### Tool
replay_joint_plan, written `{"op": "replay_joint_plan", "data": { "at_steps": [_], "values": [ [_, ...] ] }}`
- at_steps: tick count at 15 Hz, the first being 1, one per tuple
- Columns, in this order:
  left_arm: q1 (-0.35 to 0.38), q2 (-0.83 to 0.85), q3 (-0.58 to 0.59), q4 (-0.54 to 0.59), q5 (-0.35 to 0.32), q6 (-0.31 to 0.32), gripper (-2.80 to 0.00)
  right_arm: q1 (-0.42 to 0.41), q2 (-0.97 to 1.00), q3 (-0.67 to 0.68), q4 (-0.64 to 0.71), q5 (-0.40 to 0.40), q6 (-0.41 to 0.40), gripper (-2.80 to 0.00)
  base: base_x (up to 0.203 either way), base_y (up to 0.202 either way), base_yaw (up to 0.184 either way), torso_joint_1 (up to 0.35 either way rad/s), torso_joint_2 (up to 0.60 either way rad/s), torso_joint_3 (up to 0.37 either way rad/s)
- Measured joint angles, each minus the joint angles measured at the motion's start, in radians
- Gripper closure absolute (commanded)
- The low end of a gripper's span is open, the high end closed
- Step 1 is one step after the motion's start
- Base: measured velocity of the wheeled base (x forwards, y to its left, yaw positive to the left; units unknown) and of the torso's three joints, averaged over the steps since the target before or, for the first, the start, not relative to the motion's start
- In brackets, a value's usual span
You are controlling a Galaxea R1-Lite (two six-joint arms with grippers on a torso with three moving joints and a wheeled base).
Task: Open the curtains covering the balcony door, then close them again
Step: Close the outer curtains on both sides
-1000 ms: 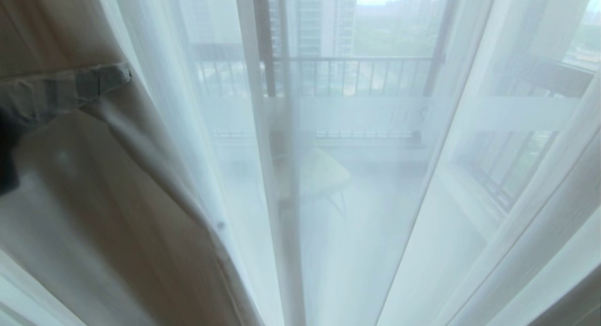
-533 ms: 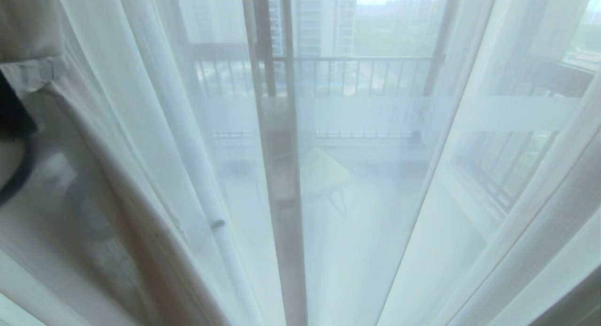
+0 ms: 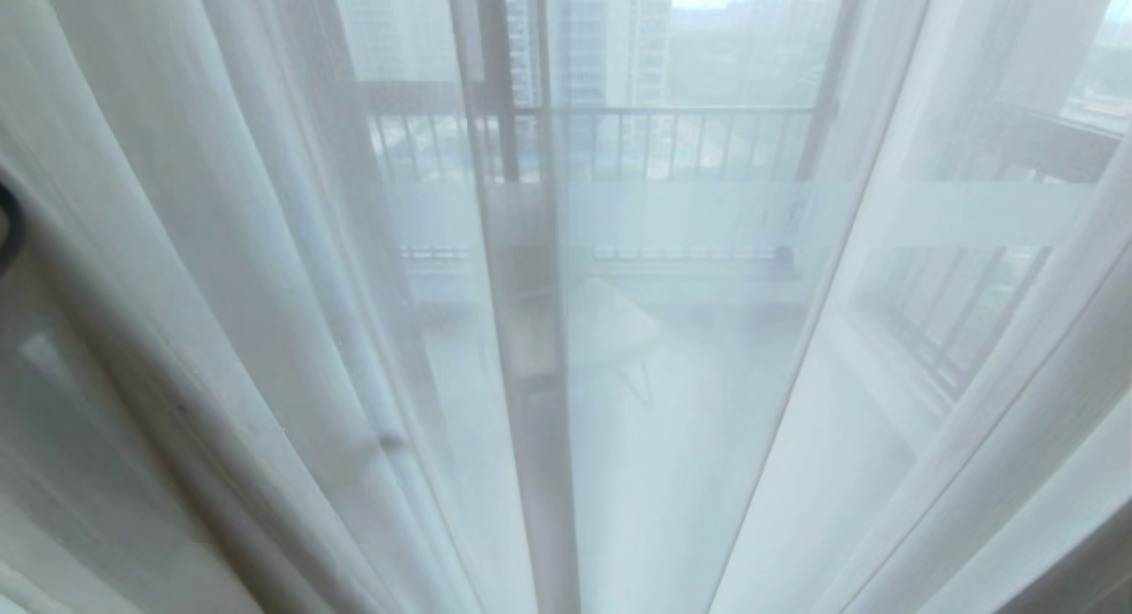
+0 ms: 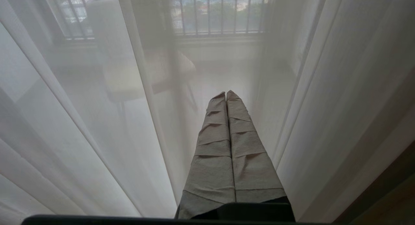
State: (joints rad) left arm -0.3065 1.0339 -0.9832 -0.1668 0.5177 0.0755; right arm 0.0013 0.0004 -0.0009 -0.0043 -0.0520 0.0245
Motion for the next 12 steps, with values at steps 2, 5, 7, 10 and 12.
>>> {"op": "replay_joint_plan", "data": {
  "at_steps": [2,5,7,10,12],
  "values": [
    [0.001,-0.007,0.000,0.000,0.000,0.004,-2.80,0.000,0.000,0.000,0.000,0.000,0.000,0.00,0.000,0.000,0.000,0.000,0.00,0.000],
    [0.002,-0.024,0.006,0.001,0.000,0.003,-2.80,0.000,0.000,0.000,0.000,0.000,0.000,0.00,0.000,0.000,0.000,0.000,0.00,0.000],
    [0.002,-0.053,0.018,0.009,-0.003,0.003,-2.80,0.000,0.000,0.000,0.000,0.000,-0.001,0.00,0.000,0.000,0.000,0.000,0.00,0.000],
    [-0.007,-0.145,0.064,0.019,-0.017,0.004,-2.80,0.000,0.000,0.000,0.000,0.000,0.000,0.00,0.000,0.000,0.000,0.000,0.00,0.000],
    [-0.013,-0.234,0.104,0.054,-0.030,0.015,-2.80,0.000,0.000,-0.001,0.000,0.000,-0.001,0.00,0.000,0.000,0.000,0.000,0.00,0.000]
  ]
}}
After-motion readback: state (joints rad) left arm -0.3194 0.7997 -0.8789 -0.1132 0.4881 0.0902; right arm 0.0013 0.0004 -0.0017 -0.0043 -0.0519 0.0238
